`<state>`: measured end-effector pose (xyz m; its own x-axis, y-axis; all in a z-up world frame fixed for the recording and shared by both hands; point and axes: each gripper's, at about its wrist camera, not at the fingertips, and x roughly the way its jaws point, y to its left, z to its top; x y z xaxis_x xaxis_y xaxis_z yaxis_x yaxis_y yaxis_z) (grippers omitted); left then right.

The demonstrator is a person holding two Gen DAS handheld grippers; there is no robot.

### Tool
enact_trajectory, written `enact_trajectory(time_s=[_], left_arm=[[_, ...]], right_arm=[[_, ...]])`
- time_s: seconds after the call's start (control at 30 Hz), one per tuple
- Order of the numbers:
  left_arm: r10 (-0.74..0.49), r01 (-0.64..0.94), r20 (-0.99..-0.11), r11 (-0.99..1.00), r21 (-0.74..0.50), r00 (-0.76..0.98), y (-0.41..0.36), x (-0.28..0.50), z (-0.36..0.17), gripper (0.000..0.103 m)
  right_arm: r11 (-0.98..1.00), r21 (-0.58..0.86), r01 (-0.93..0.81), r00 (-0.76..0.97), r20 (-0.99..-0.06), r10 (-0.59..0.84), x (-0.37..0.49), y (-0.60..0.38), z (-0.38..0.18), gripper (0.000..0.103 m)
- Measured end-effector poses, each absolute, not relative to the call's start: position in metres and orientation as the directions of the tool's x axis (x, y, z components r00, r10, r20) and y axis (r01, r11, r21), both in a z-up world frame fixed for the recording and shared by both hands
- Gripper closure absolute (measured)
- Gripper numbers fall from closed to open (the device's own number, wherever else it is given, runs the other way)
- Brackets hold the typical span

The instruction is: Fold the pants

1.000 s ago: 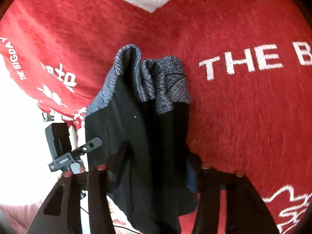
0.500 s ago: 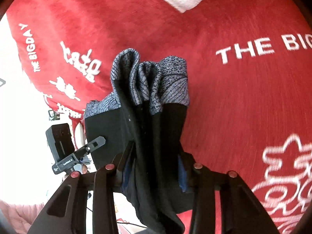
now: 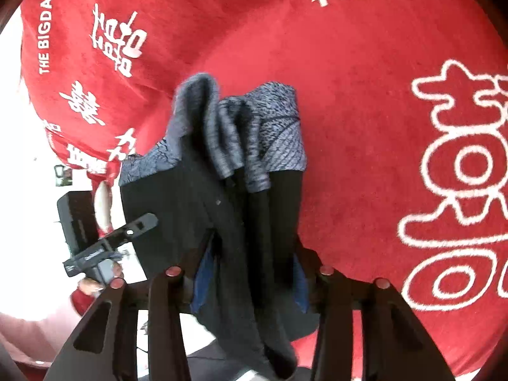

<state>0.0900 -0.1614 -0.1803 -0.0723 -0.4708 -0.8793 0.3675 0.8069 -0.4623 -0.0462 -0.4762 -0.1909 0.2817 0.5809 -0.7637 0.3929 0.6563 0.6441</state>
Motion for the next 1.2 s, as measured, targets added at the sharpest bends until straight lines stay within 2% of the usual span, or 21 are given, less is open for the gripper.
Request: enact_trajectory(time_s=[0.13,0.2,0.27,0.33,0.4,0.5,0.57,0.63,0.67,0.7,0.73,0.77,0.8,0.93,1.07,1.2], left_arm=[[-0.424,0.392,-0.905,0.826,-0.405,-0.042,-0.163,0.094,-0.182,0.019],[-0.398,0.419,-0.917,0.83,-0.368,-0.018,-0.164,0.093,-0.18,0.016],[-0.367,0.428,-0.93,0.843,-0.327,0.013,-0.164,0.093,-0.18,0.008],[-0.346,0.422,-0.938,0.855,-0.301,0.033,-0.162,0.093,-0.181,0.003],[-0.331,0.405,-0.943,0.867,-0.291,0.03,-0.158,0.094,-0.179,0.003],[-0.268,0.419,-0.961,0.883,-0.214,0.072,-0.156,0.093,-0.166,0.003],[-0.235,0.418,-0.967,0.892,-0.174,0.098,-0.156,0.093,-0.155,0.003],[-0.238,0.42,-0.96,0.894,-0.158,0.145,-0.156,0.094,-0.136,0.003],[-0.246,0.422,-0.954,0.894,-0.153,0.174,-0.157,0.096,-0.126,0.003],[-0.252,0.421,-0.949,0.894,-0.155,0.187,-0.159,0.098,-0.121,0.003],[-0.261,0.418,-0.945,0.895,-0.159,0.198,-0.163,0.101,-0.117,0.003],[-0.266,0.414,-0.942,0.896,-0.164,0.203,-0.167,0.105,-0.116,0.003],[-0.269,0.406,-0.941,0.898,-0.168,0.206,-0.173,0.109,-0.117,0.003],[-0.32,0.36,-0.931,0.901,-0.242,0.175,-0.192,0.126,-0.134,0.003],[-0.261,0.347,-0.958,0.915,-0.208,0.114,-0.2,0.131,-0.174,0.003],[-0.294,0.294,-0.953,0.92,-0.261,0.073,-0.19,0.132,-0.191,0.002]], right_arm=[[0.724,0.577,0.379,0.267,-0.817,0.511,-0.046,-0.472,-0.187,0.043],[0.776,0.516,0.363,0.245,-0.857,0.454,-0.042,-0.467,-0.182,0.034],[0.811,0.463,0.358,0.227,-0.886,0.405,-0.041,-0.465,-0.177,0.03],[0.835,0.404,0.374,0.208,-0.914,0.349,-0.038,-0.462,-0.176,0.02],[0.839,0.377,0.392,0.2,-0.925,0.322,-0.04,-0.459,-0.173,0.019],[0.855,0.304,0.419,0.17,-0.952,0.255,-0.042,-0.456,-0.163,0.019],[0.878,0.209,0.43,0.142,-0.976,0.162,-0.046,-0.454,-0.152,0.019],[0.878,0.171,0.447,0.172,-0.98,0.103,-0.049,-0.454,-0.132,0.019],[0.875,0.181,0.449,0.203,-0.974,0.098,-0.05,-0.454,-0.122,0.024],[0.871,0.2,0.449,0.237,-0.966,0.1,-0.05,-0.454,-0.113,0.042],[0.867,0.223,0.447,0.264,-0.958,0.11,-0.048,-0.454,-0.106,0.054],[0.862,0.239,0.448,0.278,-0.953,0.12,-0.044,-0.453,-0.103,0.072],[0.858,0.251,0.449,0.289,-0.949,0.126,-0.041,-0.453,-0.102,0.08],[0.831,0.296,0.47,0.298,-0.94,0.166,-0.009,-0.449,-0.119,0.082],[0.829,0.269,0.491,0.229,-0.957,0.175,-0.002,-0.453,-0.151,0.086],[0.85,0.257,0.46,0.23,-0.959,0.166,0.0,-0.45,-0.154,0.086]])
